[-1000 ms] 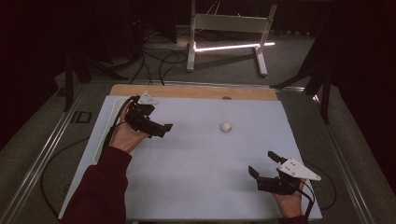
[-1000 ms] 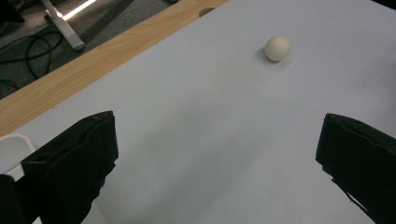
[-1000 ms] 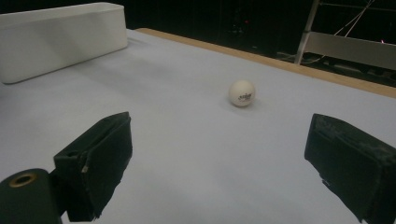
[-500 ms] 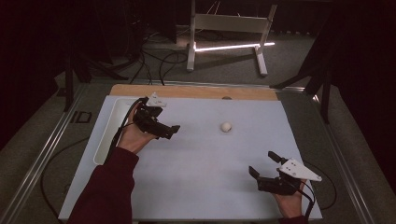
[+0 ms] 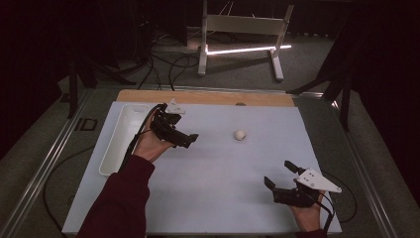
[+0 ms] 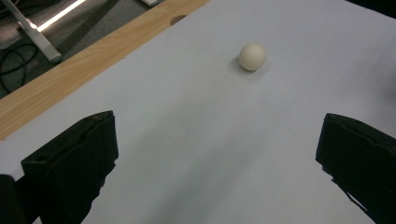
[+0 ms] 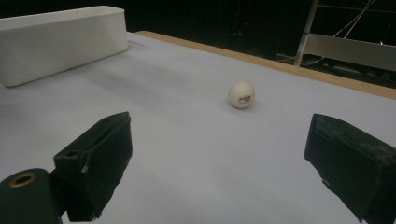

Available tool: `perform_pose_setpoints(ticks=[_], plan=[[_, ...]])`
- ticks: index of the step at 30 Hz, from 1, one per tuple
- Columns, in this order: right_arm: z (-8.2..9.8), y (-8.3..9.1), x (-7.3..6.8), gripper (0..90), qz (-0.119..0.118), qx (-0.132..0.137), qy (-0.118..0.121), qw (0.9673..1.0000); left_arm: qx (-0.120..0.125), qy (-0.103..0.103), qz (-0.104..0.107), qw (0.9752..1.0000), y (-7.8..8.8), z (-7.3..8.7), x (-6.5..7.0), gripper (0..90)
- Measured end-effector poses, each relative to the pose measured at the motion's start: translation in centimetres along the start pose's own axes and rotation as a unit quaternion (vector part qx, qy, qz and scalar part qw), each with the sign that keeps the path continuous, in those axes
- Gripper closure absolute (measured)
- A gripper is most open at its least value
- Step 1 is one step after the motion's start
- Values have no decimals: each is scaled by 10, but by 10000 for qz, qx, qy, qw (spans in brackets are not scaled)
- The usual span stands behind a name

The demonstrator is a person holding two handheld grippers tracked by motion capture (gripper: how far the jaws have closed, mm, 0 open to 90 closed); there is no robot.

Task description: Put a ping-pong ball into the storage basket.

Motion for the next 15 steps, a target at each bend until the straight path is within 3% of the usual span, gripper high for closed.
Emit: perform_pose_setpoints(ticks=[15], plan=[[0,0,0,72,-2,9,11,10000,-9,-37,70,10000,-16,-7,8,0]])
Point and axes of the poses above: each handheld gripper's, and its own axes: y roughly backward along the jaws, z roughly out of its underside, x roughly to its right, the point moved 7 cm from there along -y, roughly forward along the jaws
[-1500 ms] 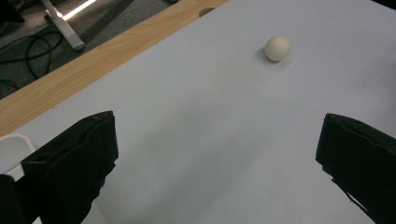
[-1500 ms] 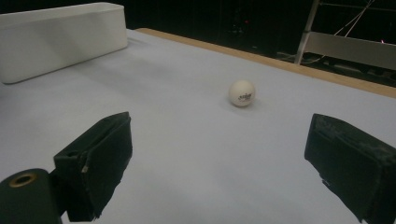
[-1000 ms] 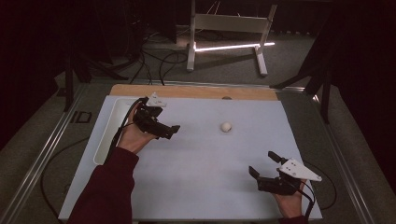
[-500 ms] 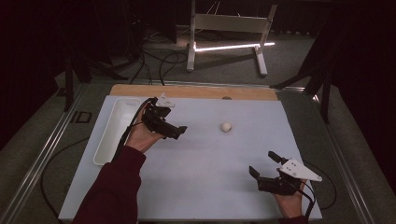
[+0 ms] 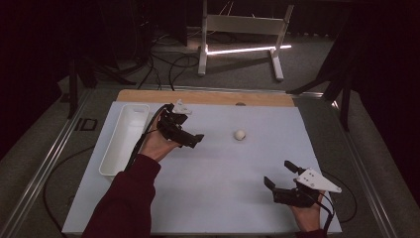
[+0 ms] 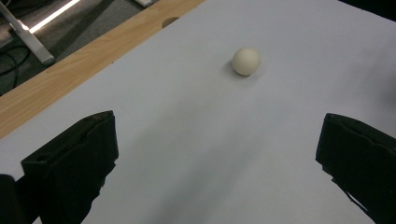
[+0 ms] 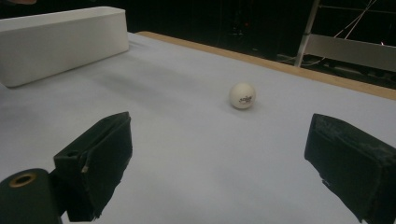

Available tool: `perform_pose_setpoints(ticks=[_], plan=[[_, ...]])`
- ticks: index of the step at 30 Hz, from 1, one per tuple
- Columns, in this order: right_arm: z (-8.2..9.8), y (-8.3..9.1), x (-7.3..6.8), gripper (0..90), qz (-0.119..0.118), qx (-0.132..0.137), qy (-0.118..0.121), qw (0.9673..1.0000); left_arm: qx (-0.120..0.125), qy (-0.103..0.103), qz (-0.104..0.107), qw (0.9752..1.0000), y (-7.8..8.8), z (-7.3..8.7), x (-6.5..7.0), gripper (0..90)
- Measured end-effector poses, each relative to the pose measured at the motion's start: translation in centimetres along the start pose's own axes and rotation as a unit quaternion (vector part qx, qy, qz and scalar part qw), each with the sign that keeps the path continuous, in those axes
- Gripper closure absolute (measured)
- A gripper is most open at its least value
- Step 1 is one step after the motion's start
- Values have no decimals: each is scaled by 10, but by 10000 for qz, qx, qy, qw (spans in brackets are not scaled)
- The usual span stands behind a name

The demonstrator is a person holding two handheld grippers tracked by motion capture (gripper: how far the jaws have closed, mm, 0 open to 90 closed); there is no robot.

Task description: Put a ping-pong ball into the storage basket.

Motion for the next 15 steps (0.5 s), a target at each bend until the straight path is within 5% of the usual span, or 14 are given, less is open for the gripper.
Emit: perform_pose_setpoints(ticks=[15], plan=[[0,0,0,72,-1,-16,-12,10000,-69,-46,72,9999,-16,-6,5,0]])
Point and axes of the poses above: each handheld gripper's, and its own axes: y roughly backward along the jaws, z roughly out of its underside, x roughly to its right, the point moved 7 cm from there along -y, roughly forward along the jaws
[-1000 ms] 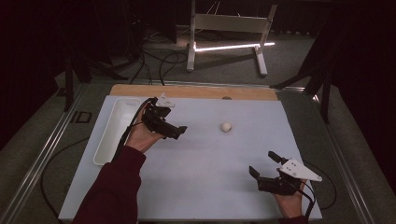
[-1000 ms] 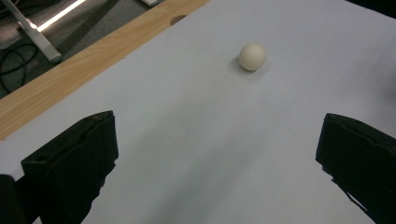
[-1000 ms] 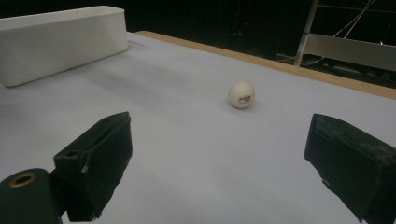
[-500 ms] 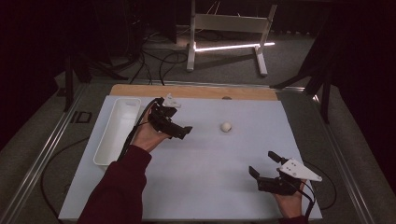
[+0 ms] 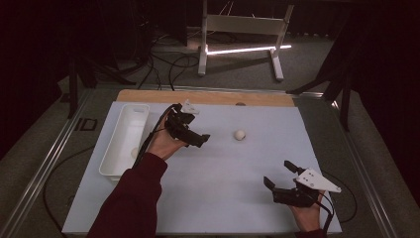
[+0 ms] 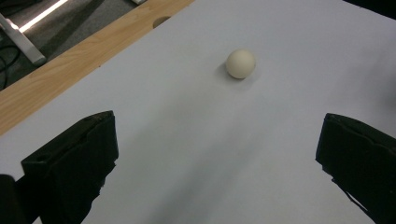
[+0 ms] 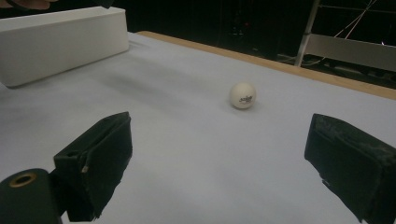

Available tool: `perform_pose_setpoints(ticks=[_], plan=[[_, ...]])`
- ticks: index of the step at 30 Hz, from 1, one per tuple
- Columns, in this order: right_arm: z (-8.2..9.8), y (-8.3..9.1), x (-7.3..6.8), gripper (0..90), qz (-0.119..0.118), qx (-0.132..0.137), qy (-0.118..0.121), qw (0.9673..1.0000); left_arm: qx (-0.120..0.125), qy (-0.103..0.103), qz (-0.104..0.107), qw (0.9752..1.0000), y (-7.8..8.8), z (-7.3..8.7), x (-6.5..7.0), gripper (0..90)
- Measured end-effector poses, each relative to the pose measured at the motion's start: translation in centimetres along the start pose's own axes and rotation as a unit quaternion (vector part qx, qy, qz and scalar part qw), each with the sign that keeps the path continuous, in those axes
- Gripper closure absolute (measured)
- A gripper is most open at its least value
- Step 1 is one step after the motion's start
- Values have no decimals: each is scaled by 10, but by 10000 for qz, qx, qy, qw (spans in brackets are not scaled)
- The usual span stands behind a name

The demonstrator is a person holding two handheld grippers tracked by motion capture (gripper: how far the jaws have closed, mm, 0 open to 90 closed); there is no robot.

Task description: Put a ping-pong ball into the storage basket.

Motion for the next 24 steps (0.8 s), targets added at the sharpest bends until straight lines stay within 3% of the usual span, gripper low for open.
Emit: perform_pose_setpoints(ticks=[14,24], plan=[[0,-1,0,72,-16,13,10,10000,21,24,103,9999,-9,-5,3,0],[-1,-1,-1,72,-23,13,24,10000,-8,-77,141,9999,-13,-10,10,0]])
Point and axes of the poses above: each handheld gripper's, and its own axes: y roughly backward along the jaws, z roughly out of its underside, x roughly to its right, the point moved 7 cm from there along -y, roughly forward along the jaws
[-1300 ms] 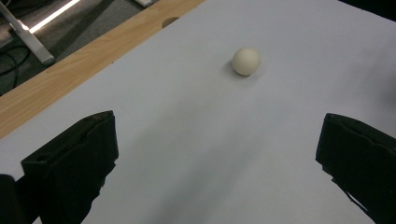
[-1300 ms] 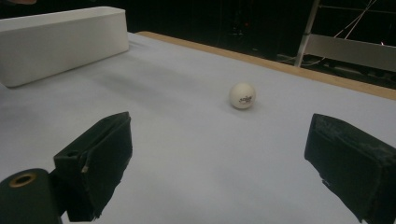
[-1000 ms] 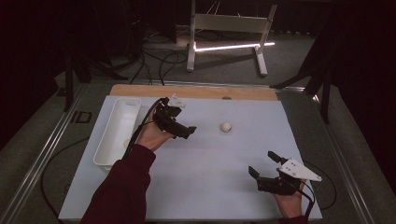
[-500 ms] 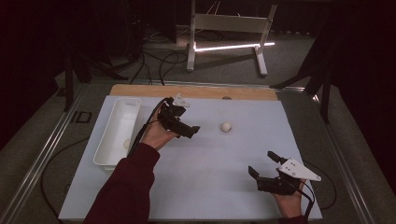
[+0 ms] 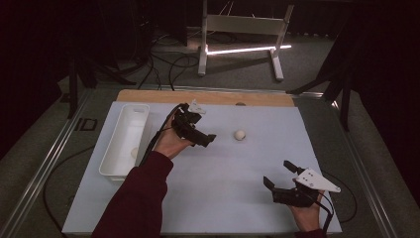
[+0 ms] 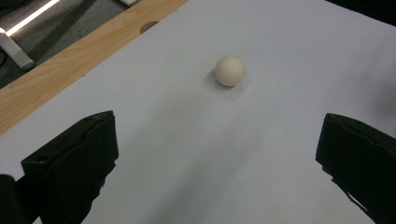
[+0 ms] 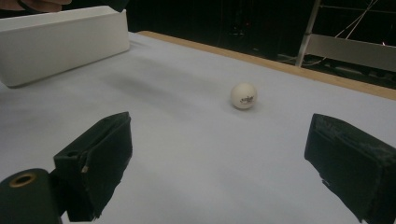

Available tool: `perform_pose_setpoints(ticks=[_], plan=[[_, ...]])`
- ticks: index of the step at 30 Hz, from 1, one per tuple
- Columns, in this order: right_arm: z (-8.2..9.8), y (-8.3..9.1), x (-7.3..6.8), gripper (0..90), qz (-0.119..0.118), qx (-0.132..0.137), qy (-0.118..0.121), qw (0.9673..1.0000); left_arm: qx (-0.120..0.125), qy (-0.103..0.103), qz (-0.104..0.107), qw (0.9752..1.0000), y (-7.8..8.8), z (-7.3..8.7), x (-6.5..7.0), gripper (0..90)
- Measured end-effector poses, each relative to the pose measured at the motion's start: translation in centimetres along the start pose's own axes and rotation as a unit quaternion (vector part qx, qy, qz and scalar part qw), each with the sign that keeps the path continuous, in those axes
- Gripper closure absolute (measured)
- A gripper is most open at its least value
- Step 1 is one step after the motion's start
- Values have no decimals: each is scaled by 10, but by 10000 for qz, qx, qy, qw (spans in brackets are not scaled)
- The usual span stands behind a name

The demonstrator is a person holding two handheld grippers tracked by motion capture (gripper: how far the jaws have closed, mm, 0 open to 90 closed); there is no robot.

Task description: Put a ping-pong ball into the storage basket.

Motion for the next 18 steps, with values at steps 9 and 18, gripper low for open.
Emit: perform_pose_setpoints(ticks=[9,18], plan=[[0,0,0,72,3,5,-12,10000,-43,-133,-2,9999,-5,-6,4,0],[-1,0,0,72,-6,12,-13,10000,-50,-127,43,9999,-12,-13,5,0]])
Point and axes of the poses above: each handheld gripper's, and its own axes: y roughly backward along the jaws, z roughly out of its underside, x roughly to its right, the point moved 7 cm from there along -y, roughly forward along the jaws
